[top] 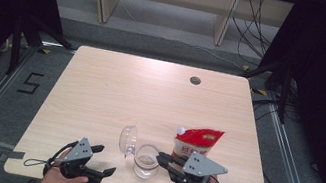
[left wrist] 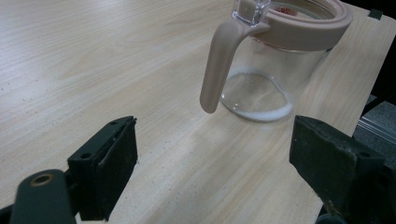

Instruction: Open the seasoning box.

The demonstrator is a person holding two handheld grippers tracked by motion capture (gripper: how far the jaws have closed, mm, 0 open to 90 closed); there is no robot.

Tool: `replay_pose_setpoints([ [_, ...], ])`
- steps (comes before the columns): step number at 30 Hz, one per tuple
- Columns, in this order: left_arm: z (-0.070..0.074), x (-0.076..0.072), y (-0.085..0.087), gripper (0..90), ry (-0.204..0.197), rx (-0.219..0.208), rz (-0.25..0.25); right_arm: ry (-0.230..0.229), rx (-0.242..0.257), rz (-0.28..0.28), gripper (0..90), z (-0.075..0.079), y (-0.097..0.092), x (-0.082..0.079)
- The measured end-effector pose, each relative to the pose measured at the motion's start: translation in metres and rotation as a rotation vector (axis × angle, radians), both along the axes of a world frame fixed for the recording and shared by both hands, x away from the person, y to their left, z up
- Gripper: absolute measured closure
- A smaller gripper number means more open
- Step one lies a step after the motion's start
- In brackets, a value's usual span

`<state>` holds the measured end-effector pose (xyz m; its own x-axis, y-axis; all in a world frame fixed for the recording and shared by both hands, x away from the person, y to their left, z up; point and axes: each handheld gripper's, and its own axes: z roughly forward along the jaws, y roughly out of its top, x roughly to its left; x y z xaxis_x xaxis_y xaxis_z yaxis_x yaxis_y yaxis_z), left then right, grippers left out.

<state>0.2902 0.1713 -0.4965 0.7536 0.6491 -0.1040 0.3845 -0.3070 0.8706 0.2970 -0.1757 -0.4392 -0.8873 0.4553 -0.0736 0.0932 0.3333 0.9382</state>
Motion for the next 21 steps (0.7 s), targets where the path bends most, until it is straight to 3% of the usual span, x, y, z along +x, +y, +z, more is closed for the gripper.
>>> replay_pose_setpoints([
  [8, -0.001, 0.001, 0.0, 15.0, -0.008, 0.009, -0.005, 0.04, -0.002, -0.092, 77.9, -0.014, -0.059, -0.015],
  [9, -0.001, 0.001, 0.0, 15.0, -0.008, 0.013, -0.008, 0.019, -0.006, -0.102, 76.3, -0.015, -0.064, -0.014],
  [10, -0.001, 0.001, 0.0, 15.0, -0.009, 0.009, -0.005, 0.032, -0.02, -0.105, 71.2, -0.016, -0.074, -0.014],
  [11, -0.001, 0.001, 0.0, 15.0, -0.006, 0.004, -0.003, 0.032, -0.02, -0.105, 71.2, -0.016, -0.074, -0.014],
  [12, -0.001, 0.001, 0.001, 15.0, -0.005, 0.024, -0.002, 0.044, -0.015, -0.141, 63.2, -0.02, -0.082, -0.014],
  [13, -0.001, 0.001, 0.001, 15.0, -0.006, 0.024, -0.003, 0.046, -0.022, -0.123, 60.2, -0.02, -0.085, -0.013],
  [14, -0.002, 0.001, 0.0, 15.0, -0.003, 0.012, -0.002, 0.046, -0.022, -0.123, 60.2, -0.02, -0.085, -0.013],
  [15, -0.002, 0.0, 0.0, 15.0, 0.008, 0.014, 0.007, 0.042, -0.036, -0.125, 57.9, -0.021, -0.088, -0.012],
  [19, -0.002, 0.002, 0.0, 15.1, -0.01, 0.031, -0.008, 0.059, -0.05, -0.173, 48.4, -0.028, -0.1, -0.009],
  [21, -0.003, 0.001, -0.002, 15.2, 0.002, 0.033, 0.001, 0.056, -0.057, -0.182, 47.8, -0.029, -0.102, -0.008],
])
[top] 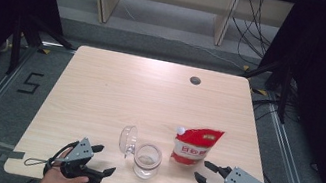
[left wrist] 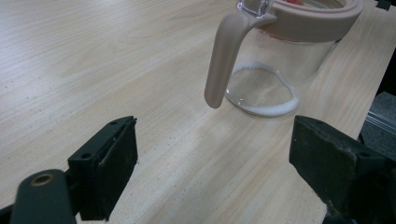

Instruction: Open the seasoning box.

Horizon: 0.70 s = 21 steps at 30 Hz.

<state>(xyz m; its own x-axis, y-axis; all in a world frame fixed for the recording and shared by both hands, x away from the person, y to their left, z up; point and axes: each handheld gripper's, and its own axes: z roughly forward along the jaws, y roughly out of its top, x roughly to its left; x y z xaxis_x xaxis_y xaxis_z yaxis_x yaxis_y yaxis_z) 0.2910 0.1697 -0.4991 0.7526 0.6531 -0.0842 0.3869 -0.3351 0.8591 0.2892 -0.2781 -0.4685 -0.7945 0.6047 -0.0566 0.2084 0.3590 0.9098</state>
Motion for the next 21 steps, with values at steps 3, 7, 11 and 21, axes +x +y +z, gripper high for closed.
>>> replay_pose_setpoints([
  [3, 0.0, 0.0, -0.001, 15.2, 0.005, -0.004, -0.006, 0.01, -0.001, -0.069, 39.8, -0.004, -0.009, 0.006],
  [7, -0.001, 0.001, 0.0, 15.3, -0.009, 0.001, -0.017, 0.033, 0.015, -0.101, 31.0, -0.006, -0.011, 0.011],
  [11, -0.001, 0.002, 0.0, 15.3, -0.013, 0.017, -0.022, 0.037, 0.083, -0.049, 24.4, -0.011, -0.018, 0.024],
  [21, -0.002, 0.003, 0.002, 15.6, -0.017, 0.041, -0.026, 0.029, 0.061, -0.039, 20.5, -0.016, -0.015, 0.044],
])
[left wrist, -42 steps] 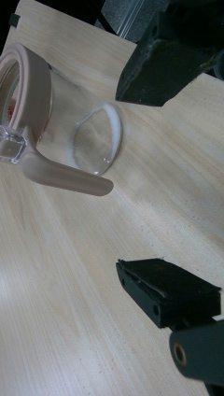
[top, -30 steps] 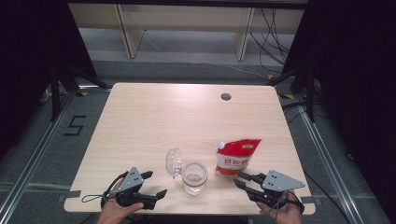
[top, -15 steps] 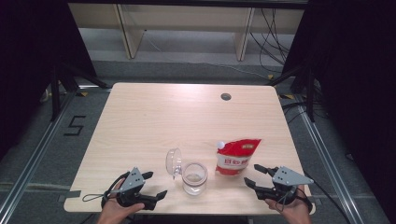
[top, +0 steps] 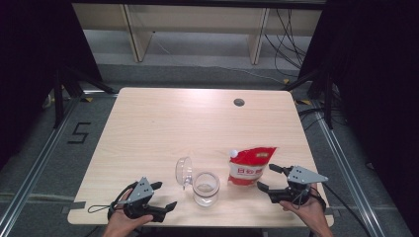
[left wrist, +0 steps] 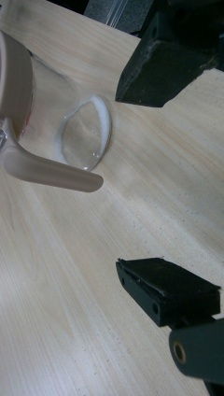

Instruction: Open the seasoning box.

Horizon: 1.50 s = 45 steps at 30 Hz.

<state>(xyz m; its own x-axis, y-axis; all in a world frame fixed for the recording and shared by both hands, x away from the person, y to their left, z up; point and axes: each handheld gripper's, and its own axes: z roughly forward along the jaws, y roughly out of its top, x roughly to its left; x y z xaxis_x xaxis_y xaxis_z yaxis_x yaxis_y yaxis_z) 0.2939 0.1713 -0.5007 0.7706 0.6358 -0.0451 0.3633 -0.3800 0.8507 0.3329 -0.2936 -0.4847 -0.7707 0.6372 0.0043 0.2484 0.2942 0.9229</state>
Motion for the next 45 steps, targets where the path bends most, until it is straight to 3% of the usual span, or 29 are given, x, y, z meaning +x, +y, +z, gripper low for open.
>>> replay_pose_setpoints([
  [1, -0.001, -0.001, -0.002, 15.6, 0.005, -0.03, 0.004, 0.005, 0.01, 0.01, 20.3, 0.0, 0.001, 0.002],
  [2, -0.001, 0.0, -0.001, 15.6, 0.003, -0.019, 0.001, -0.026, 0.006, 0.01, 20.3, 0.0, 0.001, 0.004],
  [6, 0.0, 0.0, -0.001, 15.7, 0.002, -0.008, -0.002, 0.007, 0.032, 0.031, 18.7, -0.001, 0.003, 0.01],
  [7, -0.001, -0.001, -0.003, 15.6, 0.007, -0.027, 0.006, -0.005, 0.033, 0.045, 18.4, -0.001, 0.002, 0.012],
  [9, -0.001, -0.002, -0.002, 15.6, 0.02, -0.023, 0.014, -0.007, 0.053, 0.045, 18.4, -0.002, 0.004, 0.015],
  [10, -0.001, -0.002, -0.002, 15.7, 0.019, -0.024, 0.016, -0.039, 0.049, 0.049, 18.6, -0.003, 0.004, 0.019],
  [11, -0.001, -0.002, -0.002, 15.7, 0.019, -0.025, 0.014, -0.011, 0.05, 0.051, 19.0, -0.003, 0.005, 0.019],
  [12, -0.001, -0.002, -0.003, 15.7, 0.02, -0.035, 0.019, -0.026, 0.045, 0.06, 19.3, -0.004, 0.006, 0.023],
  [14, -0.001, -0.002, -0.002, 15.9, 0.019, -0.016, 0.014, 0.0, 0.054, 0.036, 19.5, -0.004, 0.008, 0.023],
  [16, -0.001, -0.002, -0.003, 16.0, 0.016, -0.008, 0.017, 0.017, 0.06, 0.054, 20.5, -0.004, 0.01, 0.024],
  [18, -0.002, -0.002, -0.004, 16.0, 0.02, -0.016, 0.011, -0.036, 0.041, 0.072, 20.4, -0.004, 0.012, 0.03],
  [21, -0.001, -0.001, -0.003, 16.2, 0.0, -0.001, 0.0, -0.029, 0.048, 0.086, 20.8, -0.004, 0.016, 0.031],
  [22, -0.001, -0.002, -0.004, 16.4, 0.0, -0.02, 0.008, -0.047, 0.05, 0.105, 20.5, -0.004, 0.017, 0.034],
  [23, -0.001, -0.002, -0.003, 16.4, -0.004, -0.009, 0.001, -0.044, 0.051, 0.103, 20.5, -0.004, 0.019, 0.035],
  [24, -0.001, -0.003, -0.004, 16.5, 0.011, -0.025, 0.018, -0.026, 0.065, 0.095, 20.2, -0.005, 0.02, 0.034],
  [25, -0.001, -0.003, -0.004, 16.5, 0.009, -0.027, 0.015, -0.037, 0.049, 0.11, 20.2, -0.005, 0.02, 0.037],
  [26, -0.001, -0.002, -0.003, 16.5, -0.006, -0.014, 0.003, -0.044, 0.08, 0.1, 22.6, -0.006, 0.024, 0.037],
  [31, -0.001, -0.002, -0.004, 16.6, 0.001, -0.022, 0.013, -0.032, 0.058, 0.156, 28.2, -0.006, 0.025, 0.038],
  [33, -0.001, -0.003, -0.004, 16.7, 0.015, -0.032, 0.027, -0.049, 0.056, 0.135, 29.0, -0.006, 0.026, 0.037],
  [36, 0.0, -0.002, -0.002, 16.9, -0.005, -0.01, 0.011, -0.019, 0.047, 0.098, 30.0, -0.004, 0.03, 0.032],
  [39, 0.0, -0.004, -0.002, 16.9, 0.005, -0.02, 0.027, -0.044, 0.051, 0.023, 30.8, -0.006, 0.037, 0.025],
  [40, 0.0, -0.003, -0.002, 16.9, -0.003, -0.022, 0.026, -0.024, 0.058, -0.012, 31.0, -0.005, 0.04, 0.02],
  [41, -0.001, -0.003, -0.003, 16.9, 0.002, -0.031, 0.027, -0.039, 0.035, -0.031, 31.1, -0.004, 0.043, 0.019],
  [43, -0.001, -0.003, -0.003, 16.9, 0.002, -0.028, 0.024, -0.022, 0.048, -0.085, 31.5, -0.005, 0.049, 0.014],
  [44, -0.001, -0.002, -0.002, 16.9, -0.014, -0.018, 0.013, -0.031, 0.045, -0.129, 31.8, -0.004, 0.052, 0.011],
  [45, 0.0, -0.002, -0.001, 16.9, -0.014, -0.001, 0.014, -0.008, 0.06, -0.158, 32.1, -0.005, 0.055, 0.008],
])
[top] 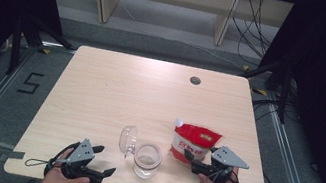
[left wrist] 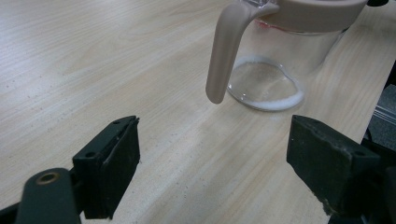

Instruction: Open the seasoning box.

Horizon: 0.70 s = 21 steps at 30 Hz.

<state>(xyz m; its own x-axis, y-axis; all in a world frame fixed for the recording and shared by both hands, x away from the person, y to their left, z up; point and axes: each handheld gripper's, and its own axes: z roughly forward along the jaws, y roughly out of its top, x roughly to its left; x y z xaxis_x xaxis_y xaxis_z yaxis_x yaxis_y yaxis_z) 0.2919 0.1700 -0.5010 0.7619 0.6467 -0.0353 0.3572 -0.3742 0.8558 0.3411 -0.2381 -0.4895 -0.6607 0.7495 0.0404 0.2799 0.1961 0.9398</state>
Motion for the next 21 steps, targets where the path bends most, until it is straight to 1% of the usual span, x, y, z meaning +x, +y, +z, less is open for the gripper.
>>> replay_pose_setpoints([
  [1, -0.001, 0.0, -0.001, 16.8, 0.001, -0.01, 0.0, 0.012, -0.001, -0.043, 32.2, 0.001, 0.004, -0.004],
  [2, -0.002, -0.001, -0.003, 16.8, 0.01, -0.036, 0.011, 0.005, 0.0, -0.049, 32.2, 0.001, 0.006, -0.004],
  [3, -0.002, -0.002, -0.003, 16.8, 0.024, -0.038, 0.018, -0.005, 0.004, -0.066, 31.3, -0.002, 0.011, -0.007],
  [4, -0.002, -0.002, -0.004, 16.8, 0.024, -0.045, 0.019, -0.005, 0.004, -0.066, 31.3, -0.002, 0.011, -0.007],
  [5, -0.002, -0.002, -0.004, 16.8, 0.025, -0.038, 0.017, 0.008, -0.019, -0.074, 31.5, -0.001, 0.011, -0.01],
  [6, -0.001, -0.002, -0.003, 16.8, 0.027, -0.033, 0.016, 0.003, -0.031, -0.053, 31.5, -0.001, 0.01, -0.009],
  [7, -0.001, -0.002, -0.003, 16.7, 0.025, -0.037, 0.016, -0.002, -0.024, -0.051, 31.6, -0.002, 0.009, -0.009],
  [8, -0.001, -0.002, -0.003, 16.7, 0.019, -0.031, 0.007, -0.006, -0.023, -0.034, 32.7, -0.003, 0.006, -0.007],
  [9, -0.001, -0.001, -0.002, 16.7, 0.009, -0.025, -0.001, -0.01, -0.016, -0.006, 33.3, -0.003, 0.003, -0.005],
  [10, -0.001, -0.001, -0.002, 16.7, 0.009, -0.025, -0.001, -0.008, 0.008, 0.027, 35.1, -0.004, 0.0, -0.002],
  [11, -0.001, -0.002, -0.003, 16.7, 0.02, -0.025, 0.006, 0.004, 0.003, 0.047, 36.3, -0.004, -0.002, -0.002],
  [12, -0.001, -0.002, -0.003, 16.7, 0.029, -0.029, 0.013, -0.046, -0.016, 0.094, 37.8, -0.004, -0.008, 0.004],
  [13, -0.002, -0.002, -0.003, 16.7, 0.025, -0.021, 0.011, -0.046, -0.016, 0.094, 37.8, -0.004, -0.008, 0.004],
  [14, -0.001, -0.001, -0.002, 16.7, 0.006, 0.002, -0.005, -0.001, -0.005, 0.109, 38.5, -0.004, -0.009, 0.002],
  [15, -0.001, -0.001, -0.002, 16.7, 0.008, 0.004, -0.003, -0.063, -0.03, 0.137, 39.0, -0.004, -0.013, 0.008],
  [16, -0.001, -0.001, -0.002, 16.7, 0.01, -0.002, 0.003, -0.055, -0.01, 0.142, 39.2, -0.005, -0.013, 0.007],
  [17, -0.002, -0.001, -0.003, 16.5, 0.013, -0.007, 0.004, -0.07, -0.04, 0.174, 39.9, -0.004, -0.016, 0.01],
  [18, -0.002, -0.001, -0.003, 16.4, 0.015, -0.008, 0.005, -0.067, -0.034, 0.191, 40.3, -0.004, -0.017, 0.011],
  [19, -0.002, -0.001, -0.003, 16.2, 0.029, -0.019, 0.01, -0.048, -0.029, 0.185, 40.6, -0.004, -0.017, 0.009],
  [20, -0.003, -0.001, -0.003, 16.2, 0.033, -0.03, 0.018, -0.063, -0.029, 0.189, 40.8, -0.005, -0.017, 0.01],
  [21, -0.003, -0.001, -0.003, 16.2, 0.032, -0.033, 0.019, -0.09, -0.046, 0.196, 41.0, -0.004, -0.018, 0.012],
])
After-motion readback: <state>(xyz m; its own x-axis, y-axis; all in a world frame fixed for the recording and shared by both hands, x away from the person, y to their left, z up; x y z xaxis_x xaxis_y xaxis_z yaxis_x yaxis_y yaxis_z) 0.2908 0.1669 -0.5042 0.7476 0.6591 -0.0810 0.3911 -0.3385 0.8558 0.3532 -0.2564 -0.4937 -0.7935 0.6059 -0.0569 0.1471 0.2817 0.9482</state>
